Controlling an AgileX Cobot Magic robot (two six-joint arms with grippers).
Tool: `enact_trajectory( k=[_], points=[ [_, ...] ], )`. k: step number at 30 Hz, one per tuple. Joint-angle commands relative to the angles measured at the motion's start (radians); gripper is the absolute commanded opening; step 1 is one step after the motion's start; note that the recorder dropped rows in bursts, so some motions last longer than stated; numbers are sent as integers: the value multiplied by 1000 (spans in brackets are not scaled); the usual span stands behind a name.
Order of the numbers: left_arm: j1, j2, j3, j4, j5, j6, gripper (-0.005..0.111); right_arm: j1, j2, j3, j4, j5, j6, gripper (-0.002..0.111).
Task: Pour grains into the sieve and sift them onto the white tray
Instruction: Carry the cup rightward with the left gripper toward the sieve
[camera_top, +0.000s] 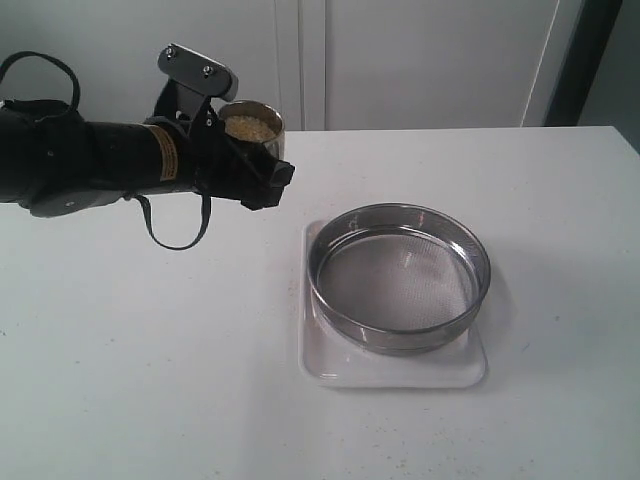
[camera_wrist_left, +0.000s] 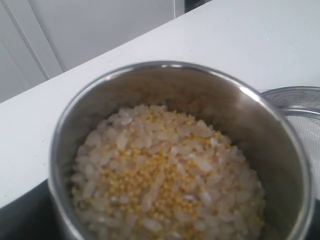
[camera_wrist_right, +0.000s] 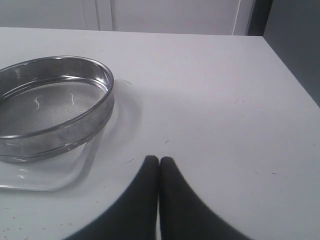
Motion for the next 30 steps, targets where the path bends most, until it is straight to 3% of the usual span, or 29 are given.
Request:
enact_trajectory(
  k=[1,11,20,30],
  points=[
    [-6,-11,-12,12,2,-13,0,-6,-6,6,-2,-11,-4,0],
    [-6,-11,-14,24,33,-12,0,-6,-6,6,-2,-11,-4,0],
    [-6,-8,-59,233,69,-161,0,-6,-6,6,-2,-11,-4,0],
    [-25,39,-90,316,71,-212,0,-6,-6,6,-2,-11,-4,0]
  ],
)
